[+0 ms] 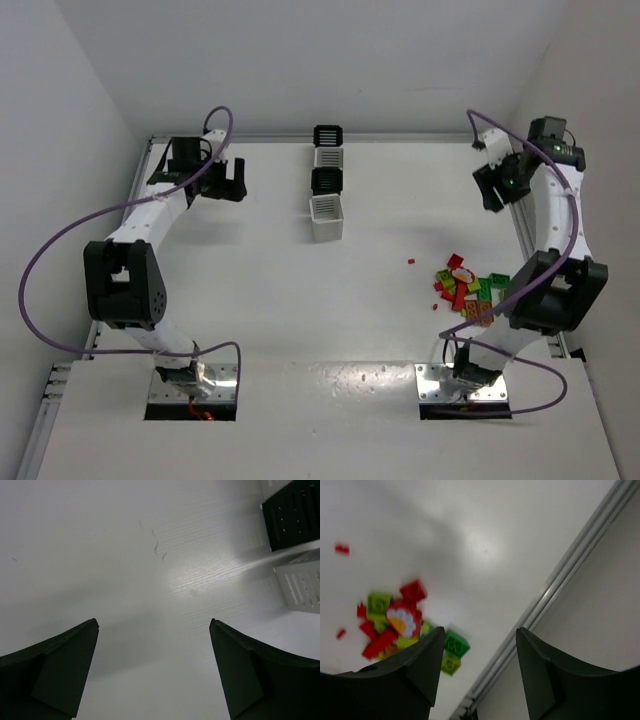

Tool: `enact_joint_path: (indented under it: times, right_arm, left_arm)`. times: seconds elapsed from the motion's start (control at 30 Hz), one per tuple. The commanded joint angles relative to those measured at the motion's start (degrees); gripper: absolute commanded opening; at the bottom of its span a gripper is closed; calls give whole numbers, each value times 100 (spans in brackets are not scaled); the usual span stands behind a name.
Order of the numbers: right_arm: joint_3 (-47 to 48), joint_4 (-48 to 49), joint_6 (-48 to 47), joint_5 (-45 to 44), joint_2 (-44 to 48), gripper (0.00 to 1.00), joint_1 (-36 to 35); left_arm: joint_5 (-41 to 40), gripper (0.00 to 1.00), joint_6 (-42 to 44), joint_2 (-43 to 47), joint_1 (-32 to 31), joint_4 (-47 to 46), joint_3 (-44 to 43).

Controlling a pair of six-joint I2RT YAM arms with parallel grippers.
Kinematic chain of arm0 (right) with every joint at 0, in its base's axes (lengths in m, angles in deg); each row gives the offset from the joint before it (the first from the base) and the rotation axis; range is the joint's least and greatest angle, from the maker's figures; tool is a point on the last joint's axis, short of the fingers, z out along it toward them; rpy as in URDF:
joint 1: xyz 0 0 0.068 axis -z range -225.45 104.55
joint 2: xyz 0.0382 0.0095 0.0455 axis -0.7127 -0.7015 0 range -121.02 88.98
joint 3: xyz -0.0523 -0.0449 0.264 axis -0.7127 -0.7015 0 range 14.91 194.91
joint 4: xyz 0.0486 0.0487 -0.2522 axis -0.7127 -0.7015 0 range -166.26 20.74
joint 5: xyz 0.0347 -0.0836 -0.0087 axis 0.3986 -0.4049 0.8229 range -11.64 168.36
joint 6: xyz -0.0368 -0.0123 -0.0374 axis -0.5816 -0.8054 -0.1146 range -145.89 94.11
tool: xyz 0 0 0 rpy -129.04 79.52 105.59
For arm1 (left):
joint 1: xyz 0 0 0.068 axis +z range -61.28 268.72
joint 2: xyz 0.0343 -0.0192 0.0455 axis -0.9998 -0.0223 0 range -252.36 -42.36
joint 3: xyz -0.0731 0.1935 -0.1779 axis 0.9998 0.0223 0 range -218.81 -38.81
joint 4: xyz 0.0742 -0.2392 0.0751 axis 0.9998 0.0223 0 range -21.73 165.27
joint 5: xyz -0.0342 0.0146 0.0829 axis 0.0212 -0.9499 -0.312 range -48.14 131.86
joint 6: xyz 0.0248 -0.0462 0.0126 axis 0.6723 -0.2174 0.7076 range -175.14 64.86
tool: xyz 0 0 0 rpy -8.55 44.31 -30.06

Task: Sort the legos into containers by color

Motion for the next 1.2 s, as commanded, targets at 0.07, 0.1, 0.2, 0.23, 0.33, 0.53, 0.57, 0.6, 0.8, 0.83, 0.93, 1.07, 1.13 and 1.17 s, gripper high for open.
enact_joint_path:
  times: [0.07, 0.1, 0.2, 0.23, 0.33, 0.53, 0.57, 0.6, 0.8, 0.83, 0.93, 1.07, 1.13, 1.17]
  right_arm:
    - [-361, -2041, -2479, -302, 184, 60, 615]
    - [-361, -2192, -2725, -467, 123, 60, 677]
    - [-771, -2509, -3761, -818, 122, 55, 809]
    - [-1183, -2510, -4382, -1003, 270, 54, 809]
    - [-1835, -2229, -5578, -1066, 613, 54, 809]
    - [-2453, -1973, -6374, -865, 492, 60, 704]
    - [-2453, -1973, -6435, -786, 422, 62, 704]
    - [-2557, -1782, -6436, -785, 369, 63, 704]
    - [-2751, -1042, -6489, -680, 18, 69, 704]
    - [-2751, -1042, -6558, -619, -35, 69, 704]
    - [-2699, -1095, -6621, -618, -158, 68, 704]
    - [-2812, -946, -6568, -680, -352, 68, 704]
    - [-2891, -823, -6358, -749, -352, 68, 704]
    - [-2892, -761, -6305, -750, -422, 68, 704]
  left_arm:
    - [1136, 100, 588, -162, -56, 136, -244]
    - [1302, 100, 588, -163, -56, 137, -244]
    - [1435, 100, 518, -321, -56, 137, -244]
    - [1436, 100, 465, -373, -56, 76, -244]
    - [1436, 100, 412, -374, -56, 14, -165]
    - [1234, 100, 350, -146, -56, -109, 203]
    - [1234, 100, 350, -93, -56, -109, 273]
    - [1181, 100, 350, -93, -56, -162, 274]
    - [1128, 100, 193, 22, -56, -215, 555]
    - [1128, 100, 192, 22, -56, -215, 555]
    - [1075, 100, 139, 22, -56, -215, 555]
    - [962, 100, 139, 22, -56, -268, 555]
    - [961, 100, 78, -40, -56, -320, 555]
    - [961, 100, 78, -92, -56, -320, 555]
